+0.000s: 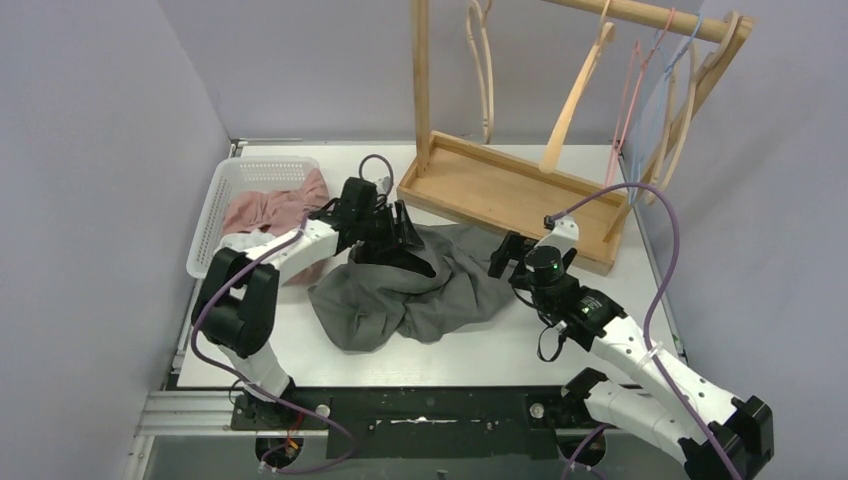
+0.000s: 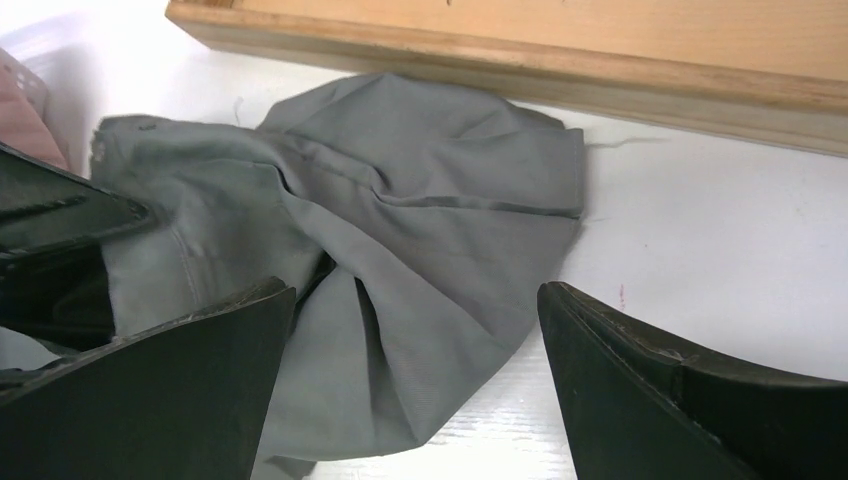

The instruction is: Place the skirt on the hanger

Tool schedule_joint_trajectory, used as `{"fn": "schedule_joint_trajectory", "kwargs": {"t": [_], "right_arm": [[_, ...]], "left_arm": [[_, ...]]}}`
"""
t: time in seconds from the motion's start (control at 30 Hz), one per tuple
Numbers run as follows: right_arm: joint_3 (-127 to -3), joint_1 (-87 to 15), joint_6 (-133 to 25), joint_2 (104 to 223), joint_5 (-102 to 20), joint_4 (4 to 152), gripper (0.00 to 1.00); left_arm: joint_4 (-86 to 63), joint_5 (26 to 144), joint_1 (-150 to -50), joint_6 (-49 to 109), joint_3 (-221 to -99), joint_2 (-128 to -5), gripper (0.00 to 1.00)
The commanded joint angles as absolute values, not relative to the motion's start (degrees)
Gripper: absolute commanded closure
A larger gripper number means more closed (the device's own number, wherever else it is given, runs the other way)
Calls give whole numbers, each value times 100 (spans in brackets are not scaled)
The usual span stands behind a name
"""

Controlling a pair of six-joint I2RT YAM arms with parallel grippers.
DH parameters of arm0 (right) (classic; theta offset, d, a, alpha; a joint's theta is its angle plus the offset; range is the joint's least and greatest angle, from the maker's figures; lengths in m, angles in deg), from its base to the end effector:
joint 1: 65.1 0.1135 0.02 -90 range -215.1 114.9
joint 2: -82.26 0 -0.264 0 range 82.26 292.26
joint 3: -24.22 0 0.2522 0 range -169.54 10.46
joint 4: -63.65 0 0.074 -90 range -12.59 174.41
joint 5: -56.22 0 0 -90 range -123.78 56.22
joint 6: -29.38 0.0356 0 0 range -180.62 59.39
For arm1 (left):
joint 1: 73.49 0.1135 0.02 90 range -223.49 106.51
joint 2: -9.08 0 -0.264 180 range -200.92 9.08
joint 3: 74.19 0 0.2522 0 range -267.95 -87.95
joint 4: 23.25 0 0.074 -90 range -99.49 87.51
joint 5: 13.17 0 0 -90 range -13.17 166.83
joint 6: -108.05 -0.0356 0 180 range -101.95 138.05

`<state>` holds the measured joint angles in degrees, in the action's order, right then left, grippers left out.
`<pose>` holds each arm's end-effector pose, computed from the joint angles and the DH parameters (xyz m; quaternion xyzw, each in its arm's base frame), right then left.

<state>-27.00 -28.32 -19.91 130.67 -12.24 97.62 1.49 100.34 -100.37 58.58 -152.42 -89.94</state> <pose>0.1587 0.1023 0.2679 0.1211 0.8520 0.1751 0.4782 0.3253 -0.1808 0.2086 -0.0311 0.9090 -0.3625 0.2036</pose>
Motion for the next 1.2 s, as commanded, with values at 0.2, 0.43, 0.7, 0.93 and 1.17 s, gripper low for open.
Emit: {"fn": "schedule_joint_trajectory", "kwargs": {"t": [0.2,0.43,0.7,0.93,1.17], "right_arm": [[-3451,-2532,-2445,14165,-1358,9258,0],[-4344,-2270,-2892,15307,-1278,9101,2],[-6077,-1616,-3669,17075,-641,9500,1],[-7405,-1496,-4039,18414,-680,10163,0],[-8514,-1435,-4273,19546,-549,11029,2]], "left_arm": [[743,10035,-8923,5610,-15221,-7029,35],[1986,9019,-8578,5680,-14911,-6272,34],[1931,9354,-8519,6210,-13894,-6089,34],[1664,9665,-8505,6344,-13773,-6493,35],[1447,9397,-8459,6421,-13606,-6404,29]]}}
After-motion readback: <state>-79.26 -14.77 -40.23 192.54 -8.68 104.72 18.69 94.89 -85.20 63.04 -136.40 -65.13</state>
